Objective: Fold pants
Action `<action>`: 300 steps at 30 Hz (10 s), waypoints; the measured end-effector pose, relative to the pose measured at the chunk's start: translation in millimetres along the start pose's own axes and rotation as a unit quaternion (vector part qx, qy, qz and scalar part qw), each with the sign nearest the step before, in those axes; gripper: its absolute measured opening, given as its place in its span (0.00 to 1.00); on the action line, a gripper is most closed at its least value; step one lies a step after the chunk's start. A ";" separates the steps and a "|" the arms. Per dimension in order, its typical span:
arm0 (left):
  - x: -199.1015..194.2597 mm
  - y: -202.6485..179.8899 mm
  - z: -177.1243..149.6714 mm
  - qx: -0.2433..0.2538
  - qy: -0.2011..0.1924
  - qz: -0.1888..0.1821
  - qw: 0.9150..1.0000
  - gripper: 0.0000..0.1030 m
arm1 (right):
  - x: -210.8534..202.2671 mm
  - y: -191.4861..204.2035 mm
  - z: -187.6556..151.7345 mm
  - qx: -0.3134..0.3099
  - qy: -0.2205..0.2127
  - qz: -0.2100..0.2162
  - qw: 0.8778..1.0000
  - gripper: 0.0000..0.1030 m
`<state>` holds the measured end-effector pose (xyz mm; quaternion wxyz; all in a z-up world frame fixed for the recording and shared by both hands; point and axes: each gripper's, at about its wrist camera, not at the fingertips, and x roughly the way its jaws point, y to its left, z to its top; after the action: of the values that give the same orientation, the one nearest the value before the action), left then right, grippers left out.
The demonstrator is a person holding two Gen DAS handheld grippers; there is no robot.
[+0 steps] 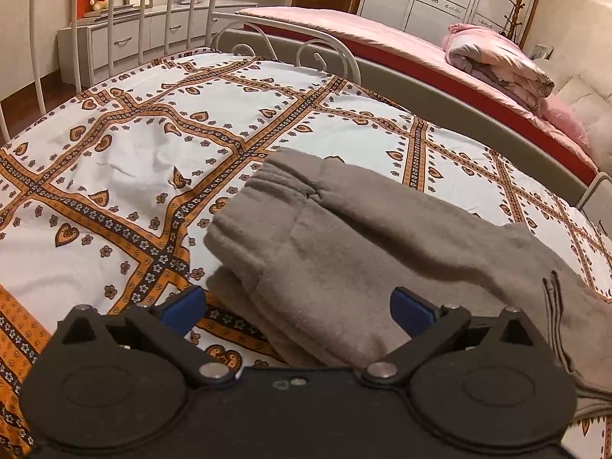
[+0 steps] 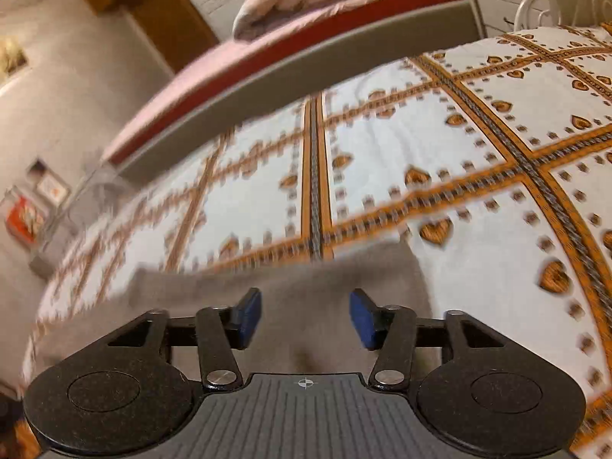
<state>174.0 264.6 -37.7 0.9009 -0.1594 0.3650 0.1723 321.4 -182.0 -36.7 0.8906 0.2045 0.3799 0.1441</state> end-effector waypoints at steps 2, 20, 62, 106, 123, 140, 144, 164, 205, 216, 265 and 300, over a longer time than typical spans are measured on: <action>0.6 -3.1 -1.1 0.004 0.003 -0.003 1.000 0.94 | -5.0 2.2 -17.0 -0.044 0.021 -0.026 0.998 0.77; 17.8 84.9 -19.5 -0.239 0.054 -0.164 0.956 0.56 | -57.7 11.9 -62.4 -0.112 0.046 -0.017 0.992 1.00; -16.5 -22.1 41.8 -0.092 -0.135 -0.280 0.946 0.20 | -72.8 -36.4 -28.3 0.023 0.000 -0.002 1.000 1.00; -24.1 -331.9 -90.6 0.281 0.013 -0.340 0.897 0.91 | -143.1 -121.4 -15.8 0.141 -0.083 0.021 0.986 1.00; -34.1 -154.1 -12.1 0.173 0.006 -0.222 0.960 0.93 | -106.9 -72.4 -30.3 0.134 0.002 0.199 0.971 1.00; -42.8 -92.7 0.0 0.133 -0.011 -0.225 0.965 0.94 | -32.5 -19.0 -45.8 0.116 0.070 0.161 0.978 0.66; -42.4 -94.5 1.6 0.137 -0.013 -0.225 0.965 0.94 | -27.7 -3.9 -45.6 0.088 0.051 0.133 0.986 0.26; -30.3 -112.7 -5.8 0.162 0.010 -0.211 0.964 0.94 | -45.5 -58.4 -36.4 0.172 0.005 0.113 0.979 0.42; -9.0 -143.1 -14.4 0.158 0.028 -0.188 0.969 0.94 | -26.1 -54.8 -33.7 0.203 0.028 0.114 0.972 0.34; 5.0 -180.2 -20.2 0.169 0.045 -0.204 0.963 0.94 | -11.8 -84.1 -44.1 0.251 0.064 0.122 0.958 0.34; 56.4 -185.1 -25.4 0.098 0.154 -0.302 0.936 0.87 | -36.8 -88.8 -32.3 0.207 0.064 0.147 0.965 0.87; 118.1 -193.8 -1.9 0.029 0.152 -0.406 0.901 0.25 | 24.2 -56.3 2.4 0.105 0.080 0.212 0.968 0.46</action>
<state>335.2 114.3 -91.9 0.8305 -0.2918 0.4062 -0.2453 345.1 -221.9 -76.8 0.7800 0.3605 0.4110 0.3043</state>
